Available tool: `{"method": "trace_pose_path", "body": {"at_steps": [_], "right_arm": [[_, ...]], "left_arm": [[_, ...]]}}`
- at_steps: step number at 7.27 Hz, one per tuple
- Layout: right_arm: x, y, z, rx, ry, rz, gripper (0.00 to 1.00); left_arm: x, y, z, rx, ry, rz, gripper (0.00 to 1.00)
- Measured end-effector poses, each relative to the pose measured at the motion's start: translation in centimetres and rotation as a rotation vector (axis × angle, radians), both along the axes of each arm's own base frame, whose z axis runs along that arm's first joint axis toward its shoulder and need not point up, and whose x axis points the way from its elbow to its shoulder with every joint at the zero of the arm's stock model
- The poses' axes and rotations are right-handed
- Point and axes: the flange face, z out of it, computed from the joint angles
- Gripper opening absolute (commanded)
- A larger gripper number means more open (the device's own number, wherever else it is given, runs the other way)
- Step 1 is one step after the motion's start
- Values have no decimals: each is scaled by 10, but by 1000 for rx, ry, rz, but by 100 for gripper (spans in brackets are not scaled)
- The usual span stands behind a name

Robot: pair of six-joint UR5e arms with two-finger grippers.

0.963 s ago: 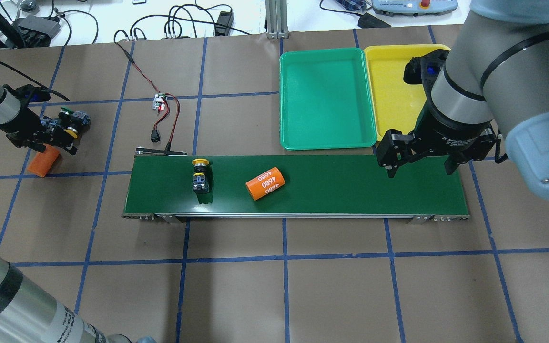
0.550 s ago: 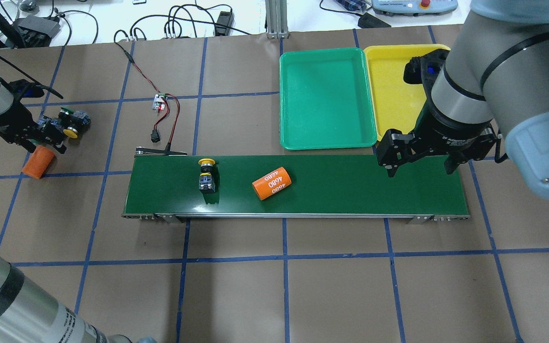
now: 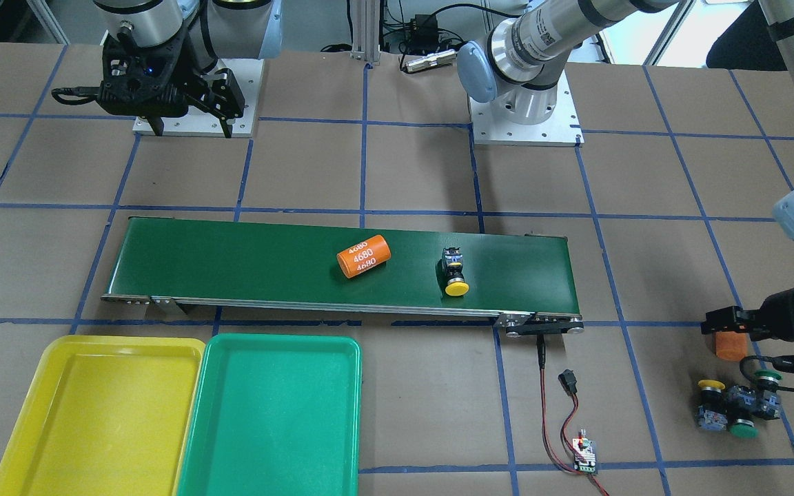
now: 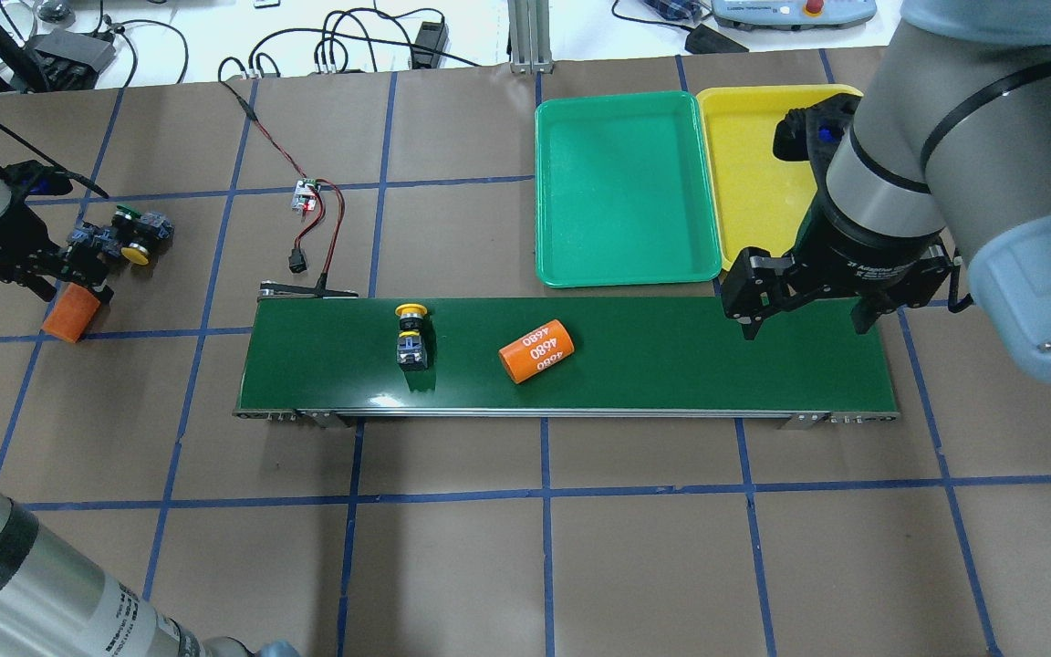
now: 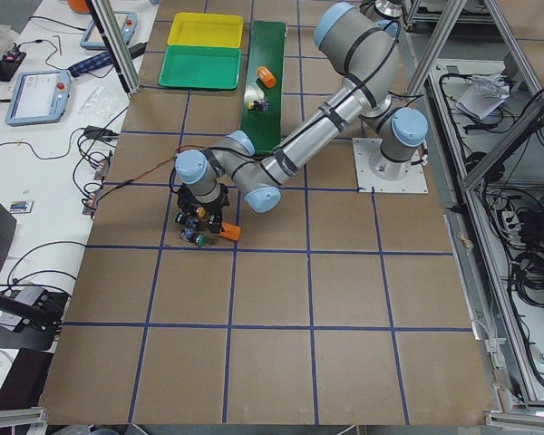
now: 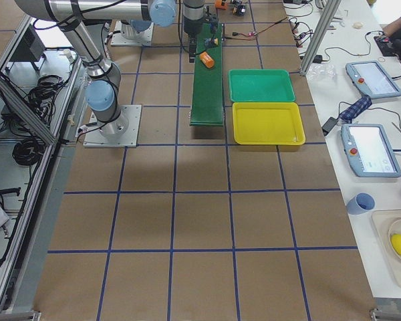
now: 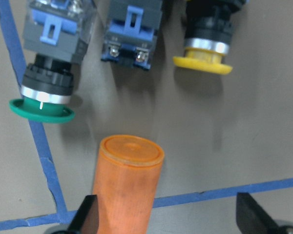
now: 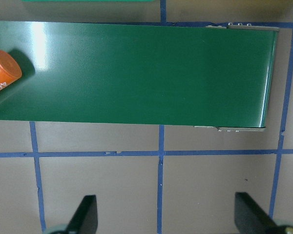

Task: Sort buttons by color to trays
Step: 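Carry the second orange cylinder onto the belt and release it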

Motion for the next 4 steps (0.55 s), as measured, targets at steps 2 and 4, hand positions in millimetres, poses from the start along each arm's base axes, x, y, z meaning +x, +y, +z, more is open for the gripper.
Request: {"method": "trace_pose_path", "body": {"at_steps": [2, 4], "right_arm": [[0, 0, 0, 1, 0, 0, 100], [0, 1, 0, 0, 1, 0, 100]], "left_arm": [[11, 5, -10, 2, 19, -72, 100], [14, 5, -20, 6, 34, -112, 55]]}}
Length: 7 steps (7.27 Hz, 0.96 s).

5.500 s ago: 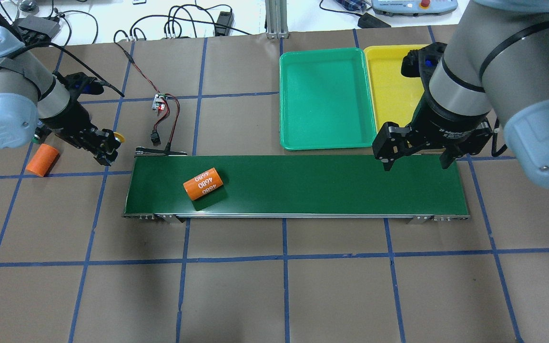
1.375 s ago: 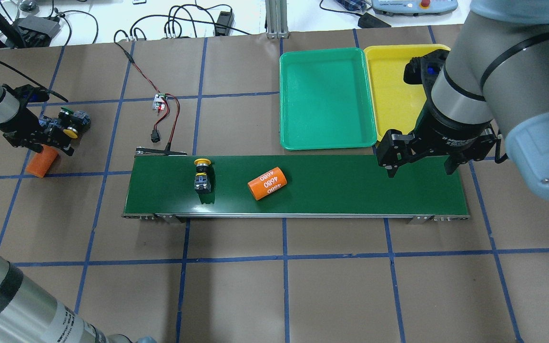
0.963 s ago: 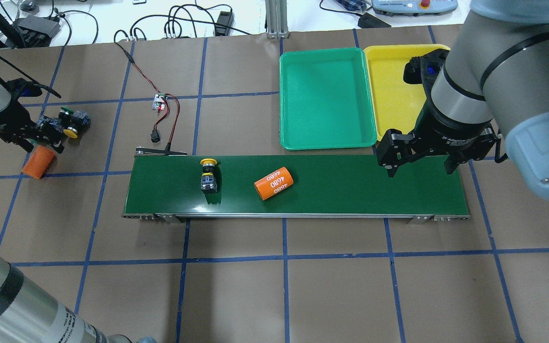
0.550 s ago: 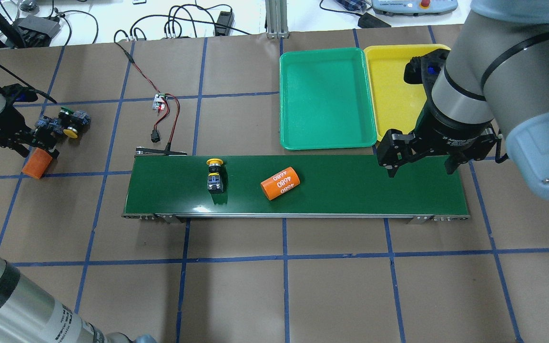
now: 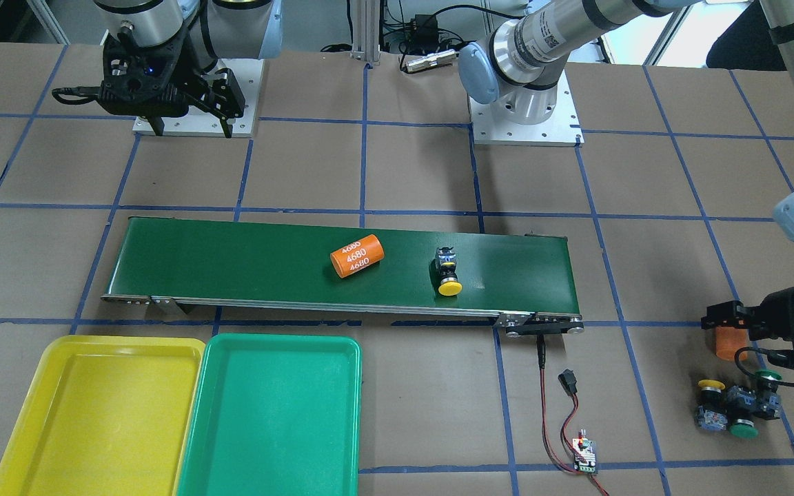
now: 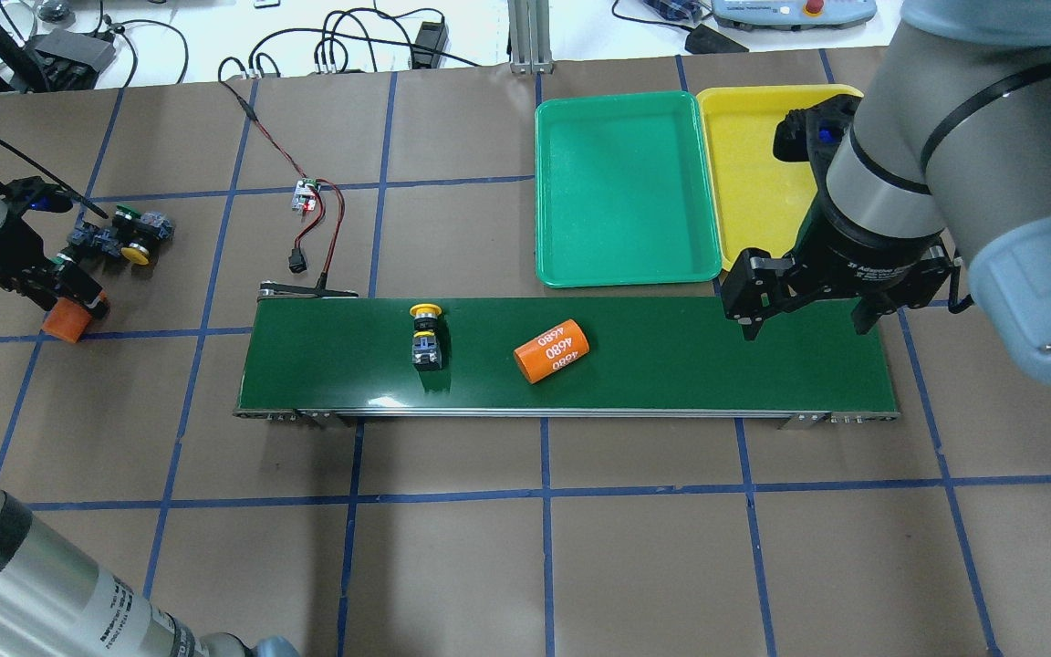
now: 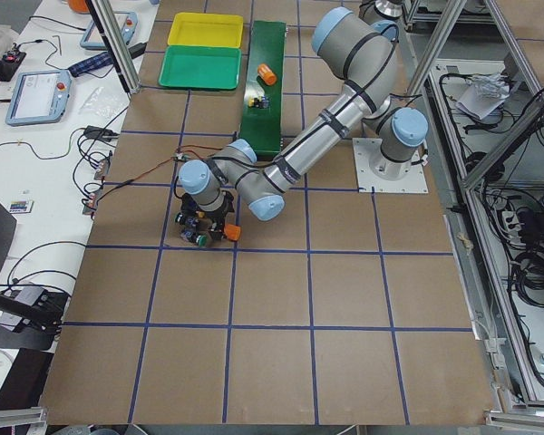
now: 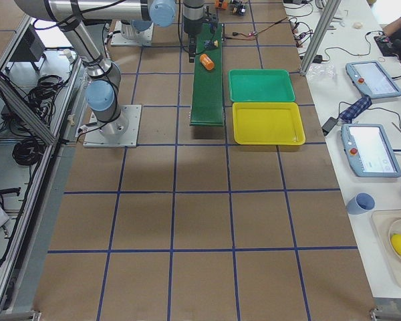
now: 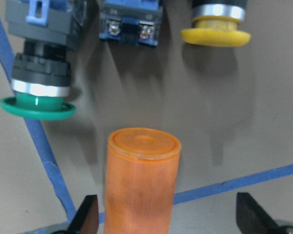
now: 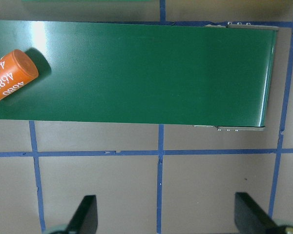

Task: Sort buttons by color to trays
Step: 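Carry the second orange cylinder onto the belt and release it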

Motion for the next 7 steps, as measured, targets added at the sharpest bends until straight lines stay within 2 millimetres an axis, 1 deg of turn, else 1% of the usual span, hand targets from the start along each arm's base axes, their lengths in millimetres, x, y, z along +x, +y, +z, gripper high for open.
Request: {"method": "trace_pose_path", "body": {"at_steps": [1, 2, 3, 4, 5, 6, 7], "right_arm": [[0, 0, 0, 0, 1, 0, 100], [0, 0, 0, 0, 2, 0, 100], [0, 0, 0, 0, 4, 0, 100], [-1, 0, 0, 0, 6, 0, 100], [-1, 0, 0, 0, 7, 1, 100], [0, 0, 0, 0, 6, 1, 100], [0, 0, 0, 0, 6, 1, 100]], "left_arm": [[2, 0, -8, 5, 6, -4, 1], [6, -1, -12, 7, 9, -3, 0], [7, 0, -11, 7, 8, -4, 0], [0, 2, -3, 18, 12, -4, 0], [-17, 7, 15, 43, 20, 21, 0], [-44, 10, 40, 67, 23, 57, 0], [-81, 12, 67, 78, 18, 57, 0]]}}
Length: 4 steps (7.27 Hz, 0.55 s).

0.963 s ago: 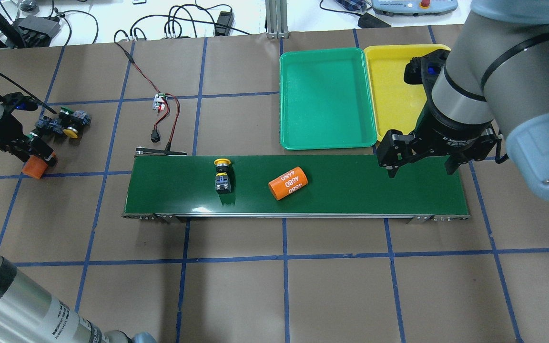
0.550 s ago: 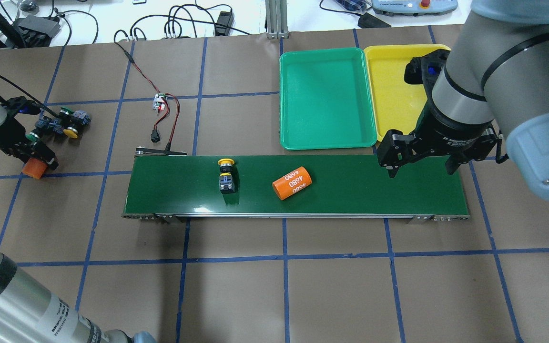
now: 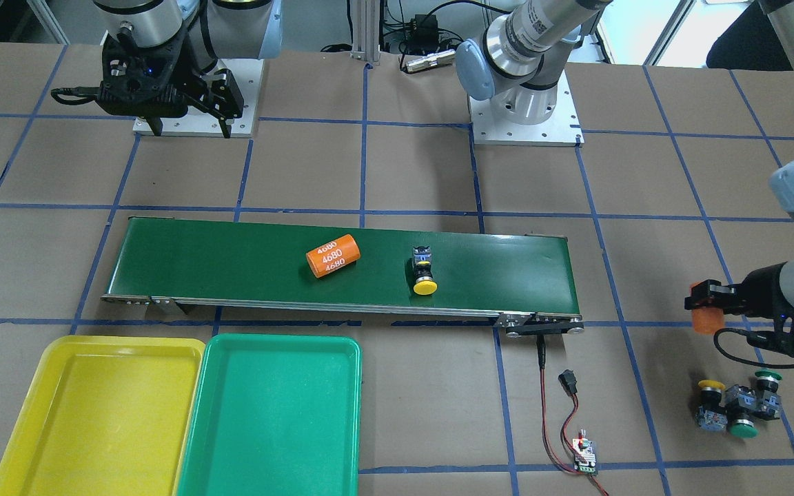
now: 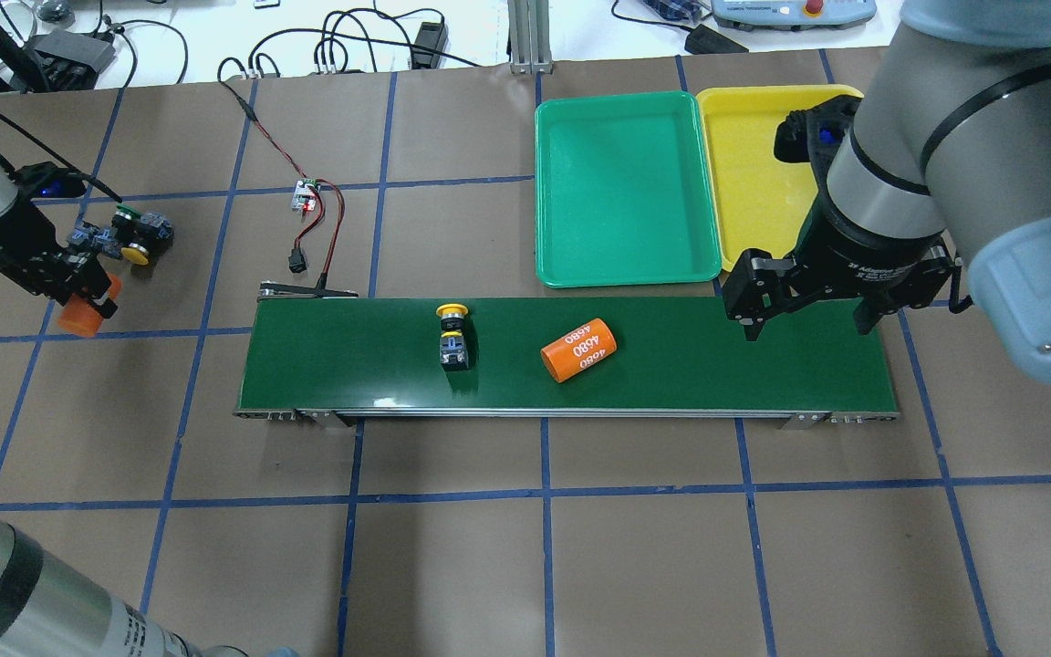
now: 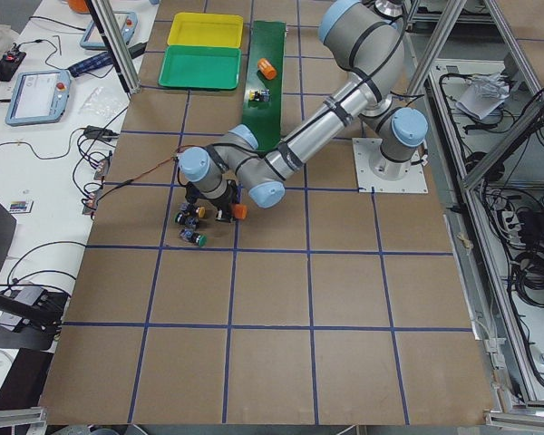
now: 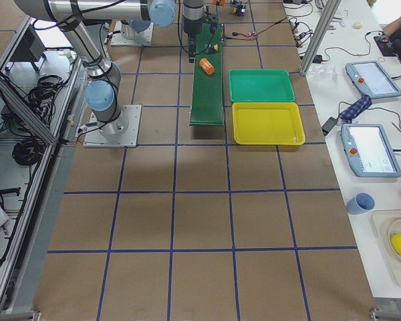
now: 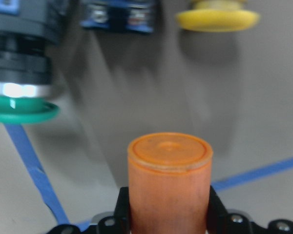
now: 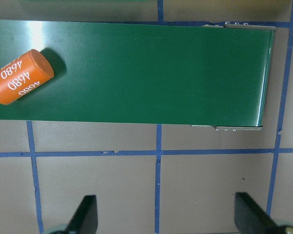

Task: Sort buttons by color to trays
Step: 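Carry the second orange cylinder onto the belt and release it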

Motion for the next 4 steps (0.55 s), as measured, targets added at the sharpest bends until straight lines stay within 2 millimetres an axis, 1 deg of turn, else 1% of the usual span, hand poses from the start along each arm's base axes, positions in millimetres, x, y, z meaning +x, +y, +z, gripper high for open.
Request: {"method": "trace_pose_path", "body": {"at_steps": [1, 2, 3, 4], "right_arm": [[0, 0, 0, 0, 0, 0, 100], [0, 0, 0, 0, 0, 0, 100], [0, 0, 0, 0, -1, 0, 100], [0, 0, 0, -1, -1, -1, 100]], "left_arm": [[-40, 5, 20, 0, -1, -38, 0], [-81, 13, 36, -7, -1, -94, 0], [-123, 19, 50, -24, 0, -183, 0], [-161, 22, 62, -46, 8, -309, 0]]}}
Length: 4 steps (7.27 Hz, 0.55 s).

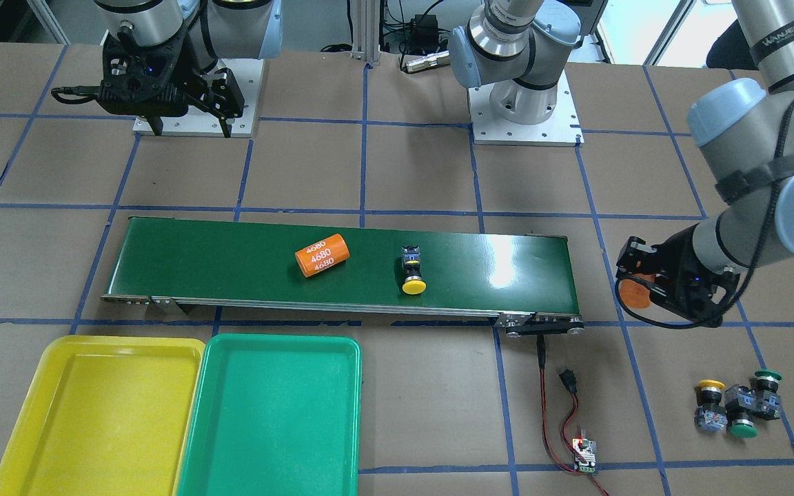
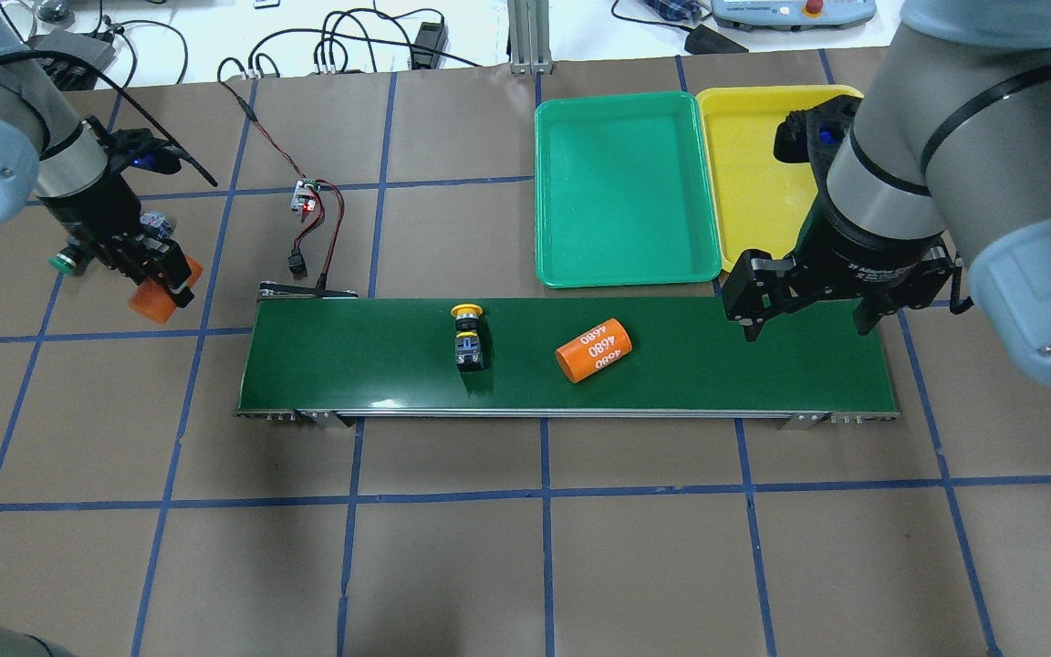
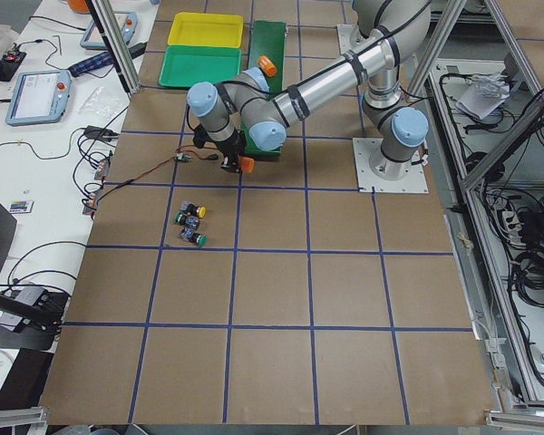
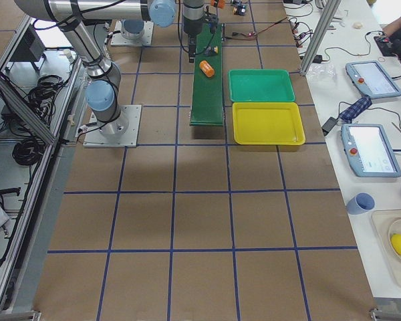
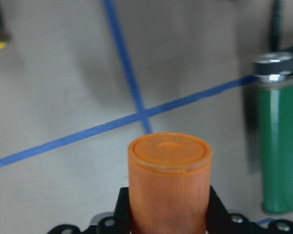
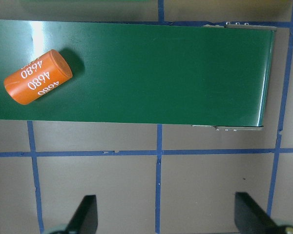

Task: Sort buttons by color to trays
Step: 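Carry the second orange cylinder onto the belt and release it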

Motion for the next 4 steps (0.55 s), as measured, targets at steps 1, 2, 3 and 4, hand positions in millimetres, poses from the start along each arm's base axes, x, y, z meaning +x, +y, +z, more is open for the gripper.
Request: {"method": "trace_pose_path", "body": {"at_steps": [1, 2, 3, 4], "right_arm": [[0, 0, 0, 0, 0, 0, 100], [0, 0, 0, 0, 1, 0, 100], [0, 0, 0, 0, 1, 0, 100], [0, 0, 0, 0, 1, 0, 100]], "left_arm": [[-34, 1, 8, -18, 12, -138, 0], [-64, 4, 12, -28, 28, -270, 0], [-87, 9, 15, -35, 41, -389, 0], [-107, 12, 18, -44, 46, -478, 0]]}}
